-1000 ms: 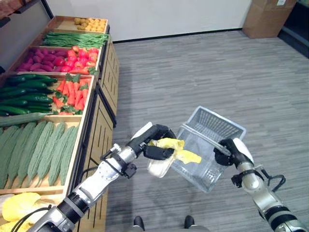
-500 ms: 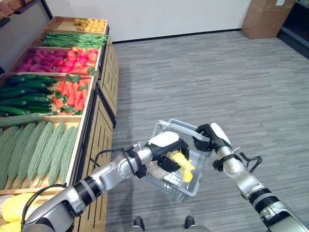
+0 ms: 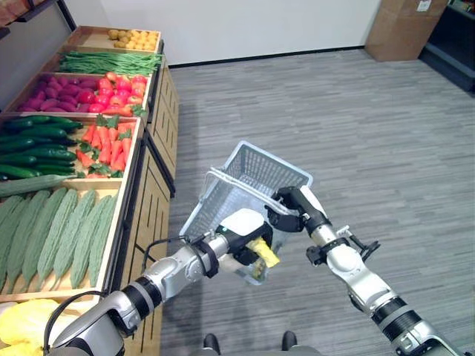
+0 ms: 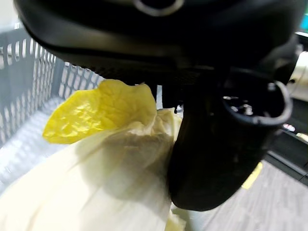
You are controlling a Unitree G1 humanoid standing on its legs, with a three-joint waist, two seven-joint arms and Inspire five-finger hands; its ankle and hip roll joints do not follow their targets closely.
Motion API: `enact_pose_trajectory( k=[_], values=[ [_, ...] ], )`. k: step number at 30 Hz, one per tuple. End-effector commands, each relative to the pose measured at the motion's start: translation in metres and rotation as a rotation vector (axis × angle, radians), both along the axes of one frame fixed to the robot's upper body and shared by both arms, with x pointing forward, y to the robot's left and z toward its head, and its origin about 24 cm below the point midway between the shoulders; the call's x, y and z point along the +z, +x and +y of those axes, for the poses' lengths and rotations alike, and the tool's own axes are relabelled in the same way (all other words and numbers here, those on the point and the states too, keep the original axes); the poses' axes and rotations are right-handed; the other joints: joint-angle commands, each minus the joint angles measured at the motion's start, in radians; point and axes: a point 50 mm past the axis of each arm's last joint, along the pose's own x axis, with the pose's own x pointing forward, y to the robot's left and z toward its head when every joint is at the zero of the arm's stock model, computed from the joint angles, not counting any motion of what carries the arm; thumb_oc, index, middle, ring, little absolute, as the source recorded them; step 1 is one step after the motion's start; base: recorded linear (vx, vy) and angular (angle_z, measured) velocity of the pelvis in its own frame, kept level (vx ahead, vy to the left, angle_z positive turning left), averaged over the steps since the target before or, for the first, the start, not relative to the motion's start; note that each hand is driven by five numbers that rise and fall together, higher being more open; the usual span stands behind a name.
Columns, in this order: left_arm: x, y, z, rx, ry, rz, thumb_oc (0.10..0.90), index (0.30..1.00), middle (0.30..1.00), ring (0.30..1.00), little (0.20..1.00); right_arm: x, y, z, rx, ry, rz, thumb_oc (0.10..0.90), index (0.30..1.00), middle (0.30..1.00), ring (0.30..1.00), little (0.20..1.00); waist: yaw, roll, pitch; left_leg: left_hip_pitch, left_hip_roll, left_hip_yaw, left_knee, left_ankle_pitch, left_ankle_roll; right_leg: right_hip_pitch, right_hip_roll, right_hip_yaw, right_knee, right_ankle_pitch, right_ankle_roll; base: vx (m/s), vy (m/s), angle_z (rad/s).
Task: Get the vegetables into the basket
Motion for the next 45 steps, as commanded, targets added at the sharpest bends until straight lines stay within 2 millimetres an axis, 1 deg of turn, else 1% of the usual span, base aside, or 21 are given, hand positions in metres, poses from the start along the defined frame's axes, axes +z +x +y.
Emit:
enact_pose_trajectory(
  k=[1,9,14,16,18,23,26,27,30,31,33,35,36,37,38,39,40,41,42,43,45],
  values=[
    [0.013,0.028,0.011,0.083,0.032,-0.178,0.9,1.0,1.0,1.0,1.0,0.084,0.009,0.027,0.12,0.295,-0.399,0.4,0.3,0.3,0.3,0.3,0.005,-0.053,-0.099,0.007,0.013,-0.015,0.001,-0.057,-0.029,0.001,-0.088,-0.031,-0.001,-0.002,0.098,0.0,-0.004,-0.04],
    [0.007,0.026,0.028,0.204,-0.017,-0.166,0.9,1.0,1.0,1.0,1.0,0.074,0.006,0.017,0.069,0.285,-0.366,0.4,0.3,0.3,0.3,0.3,0.007,-0.054,-0.095,0.014,0.016,-0.017,0.001,-0.055,-0.03,0.006,-0.085,-0.032,-0.001,-0.006,0.094,0.0,-0.003,-0.02],
    [0.013,0.026,0.024,0.201,-0.064,-0.188,0.9,1.0,1.0,1.0,1.0,0.065,0.005,0.015,0.044,0.276,-0.338,0.4,0.3,0.3,0.3,0.3,0.009,-0.055,-0.093,0.014,0.018,-0.019,0.001,-0.054,-0.03,0.008,-0.082,-0.035,-0.001,-0.008,0.092,0.0,0.0,0.0],
    [0.025,0.021,0.012,0.132,-0.133,-0.212,0.9,1.0,1.0,1.0,1.0,0.059,0.005,0.01,0.011,0.262,-0.32,0.4,0.3,0.3,0.3,0.3,0.011,-0.056,-0.09,0.012,0.018,-0.023,0.001,-0.054,-0.029,0.009,-0.082,-0.034,-0.001,-0.009,0.091,0.0,0.0,0.0],
    [0.027,0.019,0.011,0.122,-0.15,-0.209,0.9,1.0,1.0,1.0,1.0,0.058,0.005,0.009,0.003,0.262,-0.316,0.4,0.3,0.3,0.3,0.3,0.012,-0.056,-0.089,0.012,0.018,-0.024,0.001,-0.054,-0.029,0.009,-0.081,-0.034,-0.001,-0.009,0.091,0.0,0.0,0.0],
    [0.038,0.002,0.011,0.121,-0.334,-0.141,0.9,1.0,1.0,1.0,1.0,0.046,0.001,-0.008,-0.094,0.226,-0.293,0.4,0.3,0.3,0.3,0.3,0.022,-0.058,-0.083,0.01,0.016,-0.032,0.001,-0.054,-0.027,0.012,-0.082,-0.041,-0.001,-0.01,0.09,0.0,0.0,0.0],
    [0.042,-0.018,0.031,0.196,-0.499,-0.024,0.9,1.0,1.0,1.0,1.0,0.032,-0.005,-0.032,-0.214,0.173,-0.259,0.4,0.3,0.3,0.3,0.3,0.042,-0.057,-0.074,0.008,0.014,-0.046,0.001,-0.053,-0.023,0.017,-0.084,-0.048,-0.001,-0.01,0.088,0.0,-0.003,0.01],
    [0.042,-0.018,0.032,0.198,-0.499,-0.02,0.9,1.0,1.0,1.0,1.0,0.031,-0.006,-0.032,-0.213,0.173,-0.257,0.4,0.3,0.3,0.3,0.3,0.041,-0.058,-0.076,0.008,0.014,-0.046,0.001,-0.053,-0.023,0.017,-0.084,-0.049,-0.001,-0.01,0.088,0.01,-0.009,0.06],
    [0.031,-0.036,0.061,0.331,-0.575,0.097,0.9,1.0,1.0,1.0,1.0,0.018,-0.014,-0.054,-0.306,0.103,-0.216,0.4,0.3,0.3,0.3,0.3,0.054,-0.058,-0.073,0.007,0.013,-0.056,0.001,-0.051,-0.022,0.023,-0.084,-0.055,-0.001,-0.013,0.087,0.01,-0.014,0.08],
    [0.019,-0.045,0.078,0.421,-0.575,0.144,0.9,1.0,1.0,1.0,1.0,0.012,-0.019,-0.066,-0.351,0.06,-0.199,0.4,0.3,0.3,0.3,0.3,0.061,-0.059,-0.07,0.006,0.013,-0.061,0.001,-0.049,-0.022,0.025,-0.082,-0.058,-0.001,-0.014,0.086,0.01,-0.02,0.08],
    [0.001,-0.058,0.1,0.54,-0.533,0.195,0.9,1.0,1.0,1.0,1.0,0.004,-0.026,-0.082,-0.412,-0.002,-0.175,0.4,0.3,0.3,0.3,0.3,0.067,-0.059,-0.067,0.004,0.014,-0.067,0.001,-0.047,-0.022,0.025,-0.081,-0.062,-0.001,-0.015,0.085,0.01,-0.023,0.08],
    [-0.015,-0.068,0.115,0.61,-0.474,0.238,0.9,1.0,1.0,1.0,1.0,0.0,-0.031,-0.092,-0.452,-0.013,-0.158,0.4,0.3,0.3,0.3,0.3,0.071,-0.059,-0.066,0.002,0.015,-0.07,0.001,-0.045,-0.022,0.026,-0.08,-0.064,-0.001,-0.016,0.086,0.0,-0.017,0.06],
    [-0.016,-0.068,0.114,0.609,-0.474,0.237,0.9,1.0,1.0,1.0,1.0,0.0,-0.031,-0.092,-0.452,-0.014,-0.158,0.4,0.3,0.3,0.3,0.3,0.071,-0.059,-0.066,0.002,0.014,-0.07,0.001,-0.045,-0.022,0.026,-0.08,-0.064,-0.001,-0.016,0.086,0.01,-0.014,0.11],
    [-0.034,-0.078,0.127,0.7,-0.42,0.285,0.9,1.0,1.0,1.0,1.0,-0.008,-0.037,-0.101,-0.488,-0.041,-0.128,0.4,0.3,0.3,0.3,0.3,0.073,-0.059,-0.063,0.003,0.015,-0.073,0.001,-0.044,-0.022,0.027,-0.079,-0.065,-0.001,-0.016,0.086,0.01,-0.009,0.08],
    [-0.034,-0.078,0.127,0.7,-0.421,0.285,0.9,1.0,1.0,1.0,1.0,-0.008,-0.037,-0.101,-0.488,-0.042,-0.128,0.4,0.3,0.3,0.3,0.3,0.073,-0.059,-0.064,0.002,0.015,-0.073,0.001,-0.043,-0.022,0.026,-0.079,-0.065,-0.001,-0.016,0.086,0.0,0.0,0.0],
    [-0.07,-0.106,0.149,0.87,-0.315,0.404,0.9,1.0,1.0,1.0,1.0,-0.015,-0.046,-0.115,-0.532,-0.091,-0.093,0.4,0.3,0.3,0.3,0.3,0.075,-0.06,-0.059,-0.001,0.016,-0.073,0.001,-0.04,-0.023,0.023,-0.077,-0.066,-0.001,-0.015,0.086,0.0,0.0,0.0],
    [-0.071,-0.105,0.149,0.869,-0.316,0.403,0.9,1.0,1.0,1.0,1.0,-0.015,-0.046,-0.115,-0.532,-0.092,-0.094,0.4,0.3,0.3,0.3,0.3,0.075,-0.059,-0.059,-0.001,0.016,-0.073,0.001,-0.04,-0.023,0.023,-0.077,-0.066,-0.001,-0.015,0.086,0.0,0.0,0.0],
    [-0.085,-0.118,0.157,0.939,-0.26,0.452,0.9,1.0,1.0,1.0,1.0,-0.019,-0.049,-0.119,-0.542,-0.113,-0.077,0.4,0.3,0.3,0.3,0.3,0.074,-0.06,-0.057,-0.002,0.017,-0.073,0.001,-0.039,-0.023,0.022,-0.076,-0.064,-0.001,-0.015,0.085,0.0,0.0,0.0],
    [-0.086,-0.118,0.156,0.938,-0.26,0.451,0.9,1.0,1.0,1.0,1.0,-0.018,-0.049,-0.119,-0.542,-0.115,-0.078,0.4,0.3,0.3,0.3,0.3,0.074,-0.059,-0.056,-0.002,0.017,-0.072,0.001,-0.039,-0.023,0.022,-0.076,-0.064,-0.001,-0.016,0.085,0.0,0.0,0.0],
    [-0.101,-0.132,0.161,0.989,-0.179,0.499,0.9,1.0,1.0,1.0,1.0,-0.025,-0.055,-0.124,-0.56,-0.13,-0.047,0.4,0.3,0.3,0.3,0.3,0.073,-0.057,-0.054,-0.001,0.019,-0.071,0.001,-0.039,-0.024,0.019,-0.074,-0.063,0.0,-0.016,0.084,0.0,0.0,0.0],
    [-0.114,-0.146,0.166,1.02,-0.082,0.542,0.9,1.0,1.0,1.0,1.0,-0.033,-0.061,-0.128,-0.576,-0.14,-0.009,0.4,0.3,0.3,0.3,0.3,0.069,-0.058,-0.05,0.0,0.022,-0.067,0.001,-0.038,-0.025,0.016,-0.071,-0.06,0.002,-0.017,0.082,0.0,0.0,0.0]
  ],
)
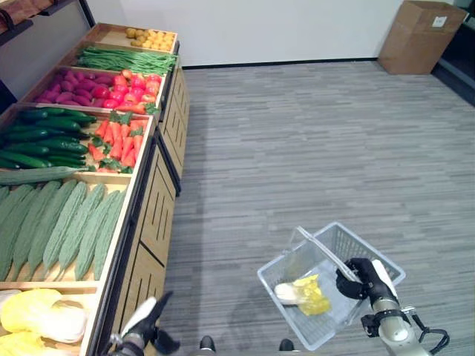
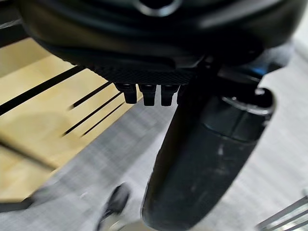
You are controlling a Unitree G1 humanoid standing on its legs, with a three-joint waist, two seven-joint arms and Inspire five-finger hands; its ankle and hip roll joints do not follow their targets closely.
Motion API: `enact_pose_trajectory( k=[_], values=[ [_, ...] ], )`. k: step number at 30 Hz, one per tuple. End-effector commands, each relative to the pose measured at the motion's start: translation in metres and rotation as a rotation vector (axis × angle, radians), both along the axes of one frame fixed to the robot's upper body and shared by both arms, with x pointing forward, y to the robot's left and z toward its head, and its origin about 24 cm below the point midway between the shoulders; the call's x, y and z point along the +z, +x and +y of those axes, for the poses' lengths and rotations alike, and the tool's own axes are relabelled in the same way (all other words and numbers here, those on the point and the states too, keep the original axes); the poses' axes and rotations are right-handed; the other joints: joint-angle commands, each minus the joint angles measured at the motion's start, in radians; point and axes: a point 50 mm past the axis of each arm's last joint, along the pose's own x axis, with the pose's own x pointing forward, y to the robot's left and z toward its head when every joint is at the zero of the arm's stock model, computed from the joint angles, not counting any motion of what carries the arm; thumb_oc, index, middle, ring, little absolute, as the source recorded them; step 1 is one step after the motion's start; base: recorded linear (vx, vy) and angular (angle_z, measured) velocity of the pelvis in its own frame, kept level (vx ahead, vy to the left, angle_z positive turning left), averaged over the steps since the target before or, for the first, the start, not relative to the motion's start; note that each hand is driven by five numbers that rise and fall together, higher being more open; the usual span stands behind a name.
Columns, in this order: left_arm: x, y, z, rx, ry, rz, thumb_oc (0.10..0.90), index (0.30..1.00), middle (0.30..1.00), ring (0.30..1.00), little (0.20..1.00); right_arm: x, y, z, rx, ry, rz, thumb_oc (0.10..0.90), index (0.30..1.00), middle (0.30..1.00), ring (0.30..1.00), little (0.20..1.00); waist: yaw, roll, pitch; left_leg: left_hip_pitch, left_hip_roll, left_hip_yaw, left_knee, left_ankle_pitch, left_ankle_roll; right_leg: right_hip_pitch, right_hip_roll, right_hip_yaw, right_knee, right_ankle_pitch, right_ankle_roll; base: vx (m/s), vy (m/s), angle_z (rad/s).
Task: Get the vegetables into the basket
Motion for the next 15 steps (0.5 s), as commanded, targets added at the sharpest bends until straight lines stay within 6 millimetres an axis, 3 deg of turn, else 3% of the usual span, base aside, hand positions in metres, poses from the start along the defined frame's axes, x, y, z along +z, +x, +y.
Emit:
enact_pose_trajectory(
  k=[1,3,5,9,15],
  values=[
    [0.012,0.035,0.011,-0.09,0.124,-0.116,0.9,1.0,1.0,1.0,1.0,0.055,0.053,-0.001,0.042,-0.034,-0.359,0.4,0.3,0.3,0.3,0.3,0.013,-0.049,-0.036,-0.001,0.025,-0.039,0.001,-0.029,-0.03,0.0,-0.067,-0.032,0.007,-0.001,0.075,0.0,0.0,0.0],
    [0.004,0.024,0.012,-0.056,0.146,-0.052,0.9,1.0,1.0,1.0,1.0,0.05,0.05,-0.002,0.042,-0.039,-0.333,0.4,0.3,0.3,0.3,0.3,0.01,-0.049,-0.033,0.0,0.028,-0.036,0.001,-0.028,-0.032,-0.002,-0.064,-0.029,0.008,-0.001,0.073,-0.01,-0.017,-0.06],
    [-0.009,0.001,0.014,0.044,0.178,0.073,0.9,1.0,1.0,1.0,1.0,0.043,0.045,-0.004,0.037,-0.049,-0.288,0.4,0.3,0.3,0.3,0.3,0.005,-0.048,-0.027,0.0,0.034,-0.03,0.001,-0.024,-0.035,-0.006,-0.058,-0.023,0.011,-0.002,0.068,-0.02,-0.019,-0.07],
    [-0.017,-0.014,0.011,0.085,0.197,0.157,0.9,1.0,1.0,1.0,1.0,0.038,0.04,-0.006,0.036,-0.063,-0.244,0.4,0.3,0.3,0.3,0.3,0.001,-0.047,-0.022,0.0,0.04,-0.028,0.001,-0.021,-0.039,-0.007,-0.052,-0.022,0.011,-0.005,0.064,0.0,-0.021,-0.06],
    [-0.02,-0.018,0.006,0.106,0.192,0.194,0.9,1.0,1.0,1.0,1.0,0.037,0.04,-0.005,0.04,-0.063,-0.229,0.4,0.3,0.3,0.3,0.3,-0.005,-0.048,0.006,-0.003,0.057,-0.027,0.001,-0.011,-0.044,-0.021,-0.036,-0.022,0.042,-0.025,0.053,-0.01,-0.036,-0.01]
  ],
)
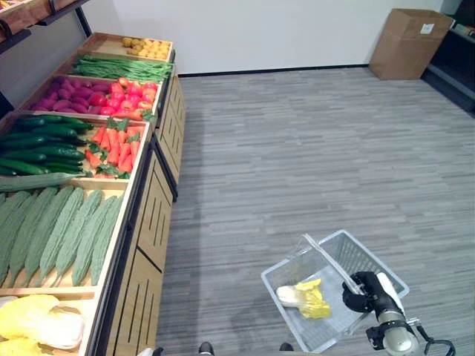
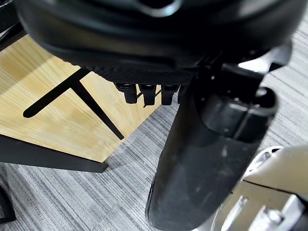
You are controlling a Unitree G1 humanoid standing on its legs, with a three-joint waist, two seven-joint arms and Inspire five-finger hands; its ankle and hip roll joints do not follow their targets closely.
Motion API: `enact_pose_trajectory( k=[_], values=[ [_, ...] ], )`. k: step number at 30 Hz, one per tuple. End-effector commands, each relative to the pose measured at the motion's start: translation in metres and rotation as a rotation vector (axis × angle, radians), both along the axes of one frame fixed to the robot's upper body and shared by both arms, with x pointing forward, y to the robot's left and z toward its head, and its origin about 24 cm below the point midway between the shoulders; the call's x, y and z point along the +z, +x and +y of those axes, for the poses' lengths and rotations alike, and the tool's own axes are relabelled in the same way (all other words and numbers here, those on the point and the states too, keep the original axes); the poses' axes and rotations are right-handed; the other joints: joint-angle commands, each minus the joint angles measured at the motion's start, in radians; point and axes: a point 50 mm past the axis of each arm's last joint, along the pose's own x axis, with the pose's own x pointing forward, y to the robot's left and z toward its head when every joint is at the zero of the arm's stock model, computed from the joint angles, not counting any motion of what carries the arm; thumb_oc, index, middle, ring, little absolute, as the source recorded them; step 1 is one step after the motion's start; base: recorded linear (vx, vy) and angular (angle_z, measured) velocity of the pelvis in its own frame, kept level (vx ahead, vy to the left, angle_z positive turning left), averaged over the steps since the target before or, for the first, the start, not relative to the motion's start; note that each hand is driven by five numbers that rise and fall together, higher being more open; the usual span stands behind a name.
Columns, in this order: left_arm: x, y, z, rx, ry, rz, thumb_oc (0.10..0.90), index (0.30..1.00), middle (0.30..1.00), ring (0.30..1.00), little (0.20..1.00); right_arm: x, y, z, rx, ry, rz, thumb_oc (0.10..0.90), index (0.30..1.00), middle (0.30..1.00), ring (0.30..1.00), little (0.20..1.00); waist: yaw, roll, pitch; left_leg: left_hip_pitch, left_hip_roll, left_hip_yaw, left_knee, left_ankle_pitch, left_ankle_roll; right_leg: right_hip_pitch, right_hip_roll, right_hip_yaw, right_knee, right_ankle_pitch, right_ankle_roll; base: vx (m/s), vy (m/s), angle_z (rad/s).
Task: Get the vegetables into the basket
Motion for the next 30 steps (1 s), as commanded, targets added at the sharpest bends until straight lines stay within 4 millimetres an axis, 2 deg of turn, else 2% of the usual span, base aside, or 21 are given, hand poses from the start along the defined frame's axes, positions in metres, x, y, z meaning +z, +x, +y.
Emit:
enact_pose_trajectory(
  k=[1,3,6,9,10,12,13,15,17,21,23,24,26,27,28,29,30],
  values=[
    [0.008,0.025,0.022,0.005,0.093,-0.05,0.9,1.0,1.0,1.0,1.0,0.049,0.056,0.001,0.058,-0.032,-0.308,0.4,0.3,0.3,0.3,0.3,-0.001,-0.037,0.035,0.0,0.058,-0.048,0.003,-0.007,-0.045,-0.014,-0.038,-0.041,0.065,-0.033,0.043,-0.06,-0.059,-0.01],
    [0.011,0.036,0.026,0.045,0.103,-0.092,0.9,1.0,1.0,1.0,1.0,0.053,0.062,0.003,0.071,-0.031,-0.328,0.4,0.3,0.3,0.3,0.3,0.001,-0.034,0.07,-0.023,0.076,-0.058,0.012,0.003,-0.045,-0.07,-0.029,-0.036,0.147,-0.063,0.029,-0.13,-0.086,-0.01],
    [0.014,0.045,0.03,0.083,0.111,-0.129,0.9,1.0,1.0,1.0,1.0,0.057,0.071,0.005,0.075,-0.025,-0.348,0.4,0.3,0.3,0.3,0.3,0.004,-0.033,0.1,-0.064,0.095,-0.074,0.031,0.018,-0.049,-0.126,-0.015,-0.037,0.2,-0.084,0.017,-0.08,-0.142,-0.02],
    [0.015,0.047,0.032,0.122,0.116,-0.137,0.9,1.0,1.0,1.0,1.0,0.06,0.074,0.007,0.057,0.016,-0.378,0.4,0.3,0.3,0.3,0.3,0.01,-0.035,0.111,-0.099,0.108,-0.092,0.081,0.02,-0.055,-0.128,0.0,-0.046,0.192,-0.089,0.004,0.02,-0.183,0.11],
    [0.015,0.051,0.032,0.213,0.085,-0.166,0.9,1.0,1.0,1.0,1.0,0.06,0.073,0.006,0.04,0.039,-0.385,0.4,0.3,0.3,0.3,0.3,0.019,-0.039,0.126,-0.139,0.118,-0.103,0.143,0.022,-0.062,-0.118,0.005,-0.063,0.179,-0.091,-0.007,0.04,-0.214,0.11],
    [0.015,0.052,0.031,0.217,0.082,-0.17,0.9,1.0,1.0,1.0,1.0,0.061,0.073,0.005,0.038,0.035,-0.385,0.4,0.3,0.3,0.3,0.3,0.018,-0.039,0.133,-0.159,0.121,-0.115,0.187,0.018,-0.065,-0.108,0.007,-0.073,0.171,-0.094,-0.014,0.07,-0.146,0.24],
    [0.014,0.05,0.028,0.211,0.08,-0.167,0.9,1.0,1.0,1.0,1.0,0.063,0.074,0.005,0.048,0.03,-0.393,0.4,0.3,0.3,0.3,0.3,0.027,-0.037,0.146,-0.184,0.106,-0.143,0.236,0.015,-0.066,-0.084,0.007,-0.08,0.156,-0.098,-0.02,0.1,-0.097,0.35],
    [0.013,0.049,0.027,0.209,0.079,-0.163,0.9,1.0,1.0,1.0,1.0,0.065,0.075,0.005,0.048,0.027,-0.397,0.4,0.3,0.3,0.3,0.3,0.028,-0.036,0.15,-0.192,0.096,-0.16,0.236,0.018,-0.065,-0.075,0.006,-0.084,0.151,-0.099,-0.021,0.09,-0.027,0.2],
    [0.013,0.051,0.024,0.196,0.076,-0.163,0.9,1.0,1.0,1.0,1.0,0.069,0.078,0.003,0.05,0.012,-0.415,0.4,0.3,0.3,0.3,0.3,0.041,-0.034,0.152,-0.238,0.056,-0.206,0.199,0.023,-0.056,-0.065,-0.001,-0.094,0.138,-0.107,-0.017,0.11,0.028,0.13],
    [0.012,0.052,0.021,0.169,0.07,-0.161,0.9,1.0,1.0,1.0,1.0,0.074,0.083,0.0,0.028,-0.001,-0.442,0.4,0.3,0.3,0.3,0.3,0.058,-0.029,0.144,-0.329,0.038,-0.199,0.09,0.093,-0.051,-0.039,0.004,-0.102,0.124,-0.129,-0.007,0.18,0.083,0.3],
    [0.012,0.051,0.023,0.169,0.077,-0.159,0.9,1.0,1.0,1.0,1.0,0.075,0.086,0.003,0.035,-0.002,-0.451,0.4,0.3,0.3,0.3,0.3,0.076,-0.038,0.142,-0.342,0.027,-0.208,0.066,0.105,-0.052,-0.014,0.008,-0.084,0.116,-0.142,-0.001,0.21,0.09,0.38],
    [0.012,0.051,0.023,0.169,0.077,-0.159,0.9,1.0,1.0,1.0,1.0,0.075,0.086,0.003,0.035,-0.001,-0.451,0.4,0.3,0.3,0.3,0.3,0.077,-0.038,0.142,-0.341,0.027,-0.208,0.066,0.105,-0.052,-0.014,0.008,-0.084,0.116,-0.142,-0.001,0.29,0.162,-0.07],
    [0.013,0.044,0.029,0.171,0.098,-0.141,0.9,1.0,1.0,1.0,1.0,0.068,0.087,0.012,0.061,0.018,-0.425,0.4,0.3,0.3,0.3,0.3,0.093,-0.059,0.122,-0.322,0.003,-0.197,0.092,0.075,-0.019,0.016,-0.015,-0.05,0.137,-0.163,0.015,0.39,0.288,-0.6],
    [0.013,0.044,0.029,0.171,0.098,-0.14,0.9,1.0,1.0,1.0,1.0,0.068,0.087,0.013,0.061,0.018,-0.425,0.4,0.3,0.3,0.3,0.3,0.095,-0.061,0.122,-0.321,0.002,-0.195,0.093,0.074,-0.018,0.015,-0.017,-0.048,0.138,-0.164,0.016,0.37,0.333,-0.83],
    [0.014,0.044,0.034,0.179,0.114,-0.138,0.9,1.0,1.0,1.0,1.0,0.065,0.087,0.019,0.07,0.038,-0.419,0.4,0.3,0.3,0.3,0.3,0.096,-0.081,0.115,-0.318,-0.019,-0.18,0.118,0.043,0.012,0.011,-0.044,-0.029,0.172,-0.153,0.034,0.18,0.165,-0.67],
    [0.014,0.044,0.035,0.179,0.115,-0.138,0.9,1.0,1.0,1.0,1.0,0.065,0.087,0.02,0.07,0.039,-0.419,0.4,0.3,0.3,0.3,0.3,0.098,-0.083,0.115,-0.319,-0.02,-0.177,0.12,0.041,0.013,0.009,-0.046,-0.027,0.174,-0.154,0.035,0.29,0.329,-0.44],
    [0.017,0.049,0.039,0.195,0.119,-0.162,0.9,1.0,1.0,1.0,1.0,0.062,0.09,0.026,0.072,0.071,-0.417,0.4,0.3,0.3,0.3,0.3,0.1,-0.098,0.114,-0.317,-0.043,-0.162,0.134,0.019,0.035,-0.015,-0.069,-0.001,0.208,-0.111,0.056,0.16,0.241,-0.27]
  ],
)
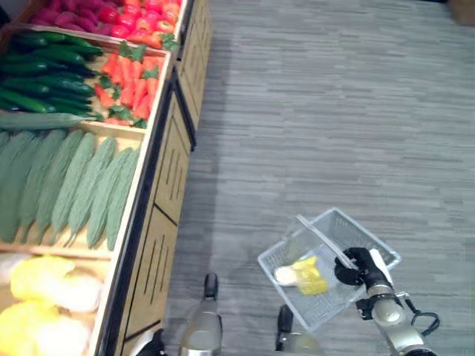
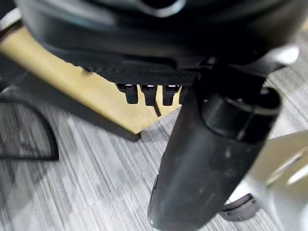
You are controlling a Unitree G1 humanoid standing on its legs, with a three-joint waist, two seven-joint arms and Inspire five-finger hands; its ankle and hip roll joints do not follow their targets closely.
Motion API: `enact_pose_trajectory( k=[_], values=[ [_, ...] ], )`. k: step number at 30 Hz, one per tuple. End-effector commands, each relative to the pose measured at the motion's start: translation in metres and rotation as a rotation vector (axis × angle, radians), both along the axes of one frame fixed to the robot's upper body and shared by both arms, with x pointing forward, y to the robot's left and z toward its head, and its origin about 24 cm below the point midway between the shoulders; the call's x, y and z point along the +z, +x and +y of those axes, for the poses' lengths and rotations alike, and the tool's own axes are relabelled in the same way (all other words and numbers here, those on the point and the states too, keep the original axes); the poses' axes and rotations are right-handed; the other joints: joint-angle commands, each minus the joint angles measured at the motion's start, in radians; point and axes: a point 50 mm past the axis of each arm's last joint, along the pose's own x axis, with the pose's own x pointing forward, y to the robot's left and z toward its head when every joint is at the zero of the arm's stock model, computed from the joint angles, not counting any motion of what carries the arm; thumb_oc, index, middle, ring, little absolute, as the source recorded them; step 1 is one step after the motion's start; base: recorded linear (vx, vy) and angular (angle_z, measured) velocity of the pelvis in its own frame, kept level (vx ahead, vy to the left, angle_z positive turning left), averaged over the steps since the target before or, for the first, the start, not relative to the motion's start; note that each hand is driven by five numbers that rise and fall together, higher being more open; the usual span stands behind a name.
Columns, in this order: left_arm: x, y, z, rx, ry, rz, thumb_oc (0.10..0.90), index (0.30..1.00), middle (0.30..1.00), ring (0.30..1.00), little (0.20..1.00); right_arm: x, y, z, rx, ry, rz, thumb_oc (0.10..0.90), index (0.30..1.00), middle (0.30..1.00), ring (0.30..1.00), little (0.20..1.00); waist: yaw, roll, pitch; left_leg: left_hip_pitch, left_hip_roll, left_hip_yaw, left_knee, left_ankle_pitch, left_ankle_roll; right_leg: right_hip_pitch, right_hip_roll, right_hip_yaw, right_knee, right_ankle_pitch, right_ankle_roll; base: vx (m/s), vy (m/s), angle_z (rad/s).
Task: Get the vegetables into the basket
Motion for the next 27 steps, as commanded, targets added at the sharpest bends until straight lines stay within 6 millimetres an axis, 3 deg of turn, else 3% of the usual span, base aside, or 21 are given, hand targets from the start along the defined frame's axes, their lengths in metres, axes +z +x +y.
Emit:
enact_pose_trajectory(
  k=[1,3,5,7,10,15,17,18,19,20,24,25,26,27],
  values=[
    [0.011,0.011,0.028,0.038,0.094,-0.059,0.9,1.0,1.0,1.0,1.0,0.051,0.045,0.001,0.056,-0.019,-0.287,0.4,0.3,0.3,0.3,0.3,0.004,-0.022,-0.08,-0.12,0.011,-0.043,0.092,-0.031,-0.002,0.026,0.024,-0.014,0.134,-0.054,0.066,0.16,0.24,-0.27],
    [0.012,0.011,0.028,0.038,0.094,-0.06,0.9,1.0,1.0,1.0,1.0,0.051,0.045,0.002,0.056,-0.019,-0.287,0.4,0.3,0.3,0.3,0.3,0.006,-0.024,-0.081,-0.121,0.011,-0.041,0.092,-0.031,-0.002,0.023,0.023,-0.011,0.136,-0.054,0.067,0.07,0.128,-0.22],
    [0.014,0.017,0.032,0.067,0.097,-0.086,0.9,1.0,1.0,1.0,1.0,0.054,0.056,0.013,0.08,0.001,-0.304,0.4,0.3,0.3,0.3,0.3,0.014,-0.029,-0.077,-0.098,-0.013,-0.019,0.076,-0.053,0.027,-0.029,-0.003,-0.019,0.236,0.002,0.089,0.19,0.337,-0.25],
    [0.016,0.018,0.036,0.087,0.109,-0.085,0.9,1.0,1.0,1.0,1.0,0.053,0.06,0.02,0.089,0.022,-0.308,0.4,0.3,0.3,0.3,0.3,0.001,-0.018,-0.066,-0.053,-0.031,-0.019,0.058,-0.074,0.05,-0.096,0.011,-0.007,0.378,0.051,0.09,0.19,0.274,-0.44],
    [0.017,0.02,0.038,0.083,0.121,-0.085,0.9,1.0,1.0,1.0,1.0,0.056,0.062,0.022,0.103,0.022,-0.318,0.4,0.3,0.3,0.3,0.3,-0.014,-0.009,-0.052,-0.017,-0.036,-0.022,0.04,-0.086,0.056,-0.145,0.027,-0.001,0.399,0.049,0.079,0.12,0.099,-0.01],
    [0.015,0.023,0.032,0.052,0.105,-0.079,0.9,1.0,1.0,1.0,1.0,0.063,0.061,0.016,0.099,-0.007,-0.339,0.4,0.3,0.3,0.3,0.3,-0.038,0.012,-0.022,0.035,-0.023,-0.034,0.045,-0.127,0.037,-0.2,-0.002,-0.031,0.223,0.023,0.062,0.17,-0.035,0.17],
    [0.014,0.026,0.026,0.035,0.096,-0.074,0.9,1.0,1.0,1.0,1.0,0.062,0.062,0.016,0.082,-0.009,-0.34,0.4,0.3,0.3,0.3,0.3,-0.057,0.009,-0.016,0.074,-0.011,-0.051,0.048,-0.156,0.012,-0.251,-0.053,-0.009,0.081,0.115,0.093,0.28,-0.187,0.12],
    [0.014,0.025,0.026,0.035,0.096,-0.073,0.9,1.0,1.0,1.0,1.0,0.062,0.062,0.016,0.082,-0.009,-0.34,0.4,0.3,0.3,0.3,0.3,-0.056,0.01,-0.015,0.076,-0.009,-0.051,0.048,-0.157,0.012,-0.248,-0.051,-0.01,0.077,0.116,0.094,0.36,-0.264,0.15],
    [0.013,0.028,0.025,0.034,0.092,-0.077,0.9,1.0,1.0,1.0,1.0,0.063,0.064,0.02,0.09,-0.006,-0.348,0.4,0.3,0.3,0.3,0.3,-0.067,0.004,-0.017,0.108,0.006,-0.061,0.055,-0.182,-0.008,-0.279,-0.084,-0.015,0.018,0.176,0.117,0.32,-0.247,0.15],
    [0.013,0.029,0.024,0.038,0.087,-0.081,0.9,1.0,1.0,1.0,1.0,0.064,0.065,0.021,0.098,-0.01,-0.35,0.4,0.3,0.3,0.3,0.3,-0.069,0.0,-0.018,0.129,0.011,-0.068,0.062,-0.2,-0.014,-0.282,-0.092,-0.021,0.015,0.192,0.125,0.31,-0.247,0.2],
    [0.012,0.025,0.022,0.057,0.081,-0.078,0.9,1.0,1.0,1.0,1.0,0.062,0.063,0.025,0.123,-0.002,-0.333,0.4,0.3,0.3,0.3,0.3,-0.069,-0.008,-0.043,0.171,0.035,-0.075,0.078,-0.223,-0.034,-0.247,-0.074,-0.056,0.041,0.174,0.117,0.3,-0.246,0.24],
    [0.011,0.024,0.022,0.063,0.083,-0.073,0.9,1.0,1.0,1.0,1.0,0.061,0.063,0.025,0.124,0.002,-0.329,0.4,0.3,0.3,0.3,0.3,-0.071,-0.005,-0.053,0.184,0.054,-0.081,0.083,-0.219,-0.042,-0.241,-0.055,-0.062,0.054,0.162,0.105,0.32,-0.359,0.0],
    [0.01,0.02,0.021,0.073,0.076,-0.062,0.9,1.0,1.0,1.0,1.0,0.06,0.06,0.023,0.137,-0.002,-0.318,0.4,0.3,0.3,0.3,0.3,-0.073,0.008,-0.07,0.19,0.09,-0.097,0.127,-0.181,-0.062,-0.224,-0.012,-0.078,0.076,0.126,0.077,0.32,-0.362,-0.18],
    [0.01,0.02,0.021,0.073,0.075,-0.062,0.9,1.0,1.0,1.0,1.0,0.06,0.06,0.023,0.137,-0.002,-0.317,0.4,0.3,0.3,0.3,0.3,-0.074,0.01,-0.071,0.189,0.093,-0.099,0.128,-0.182,-0.063,-0.224,-0.01,-0.08,0.076,0.125,0.076,0.28,-0.336,-0.19]
  ],
)
